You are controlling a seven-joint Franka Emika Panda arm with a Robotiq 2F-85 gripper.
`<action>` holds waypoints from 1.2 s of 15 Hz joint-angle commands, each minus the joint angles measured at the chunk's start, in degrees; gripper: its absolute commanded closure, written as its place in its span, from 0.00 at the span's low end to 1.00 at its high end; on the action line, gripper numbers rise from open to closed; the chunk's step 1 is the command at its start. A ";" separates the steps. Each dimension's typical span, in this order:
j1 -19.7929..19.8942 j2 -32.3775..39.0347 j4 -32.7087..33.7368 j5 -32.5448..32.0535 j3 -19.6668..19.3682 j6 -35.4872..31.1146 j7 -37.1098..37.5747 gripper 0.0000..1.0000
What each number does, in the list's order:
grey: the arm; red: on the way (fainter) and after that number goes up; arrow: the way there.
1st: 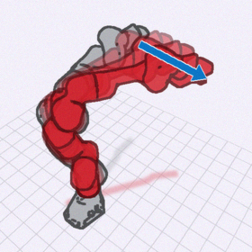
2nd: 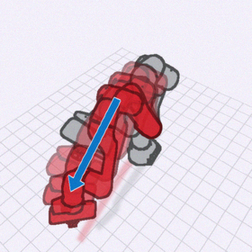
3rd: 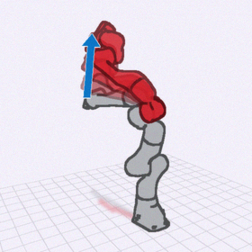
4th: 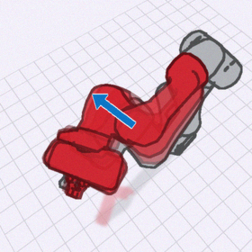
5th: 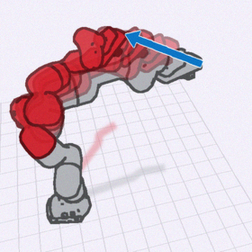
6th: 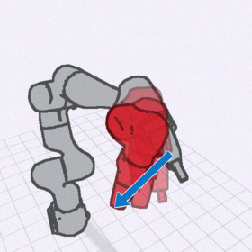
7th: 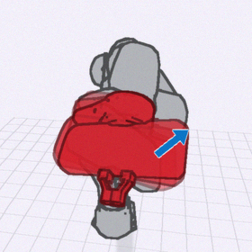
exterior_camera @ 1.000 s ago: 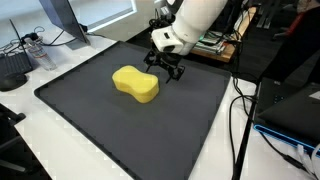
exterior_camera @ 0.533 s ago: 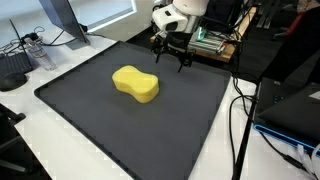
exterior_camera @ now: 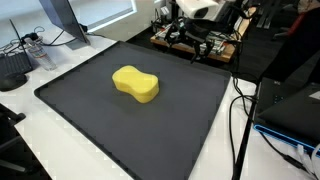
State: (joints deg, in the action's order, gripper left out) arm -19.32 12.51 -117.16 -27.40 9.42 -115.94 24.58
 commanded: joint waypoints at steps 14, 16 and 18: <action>-8.98 29.80 34.14 -11.26 -2.04 21.43 -2.71 0.00; -9.70 32.75 37.34 -11.07 -2.67 23.15 -3.36 0.00; -10.30 35.40 40.28 -11.00 -3.18 24.55 -4.31 0.00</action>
State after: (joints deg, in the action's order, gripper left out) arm -27.85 42.89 -83.81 -37.95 7.61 -95.25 22.88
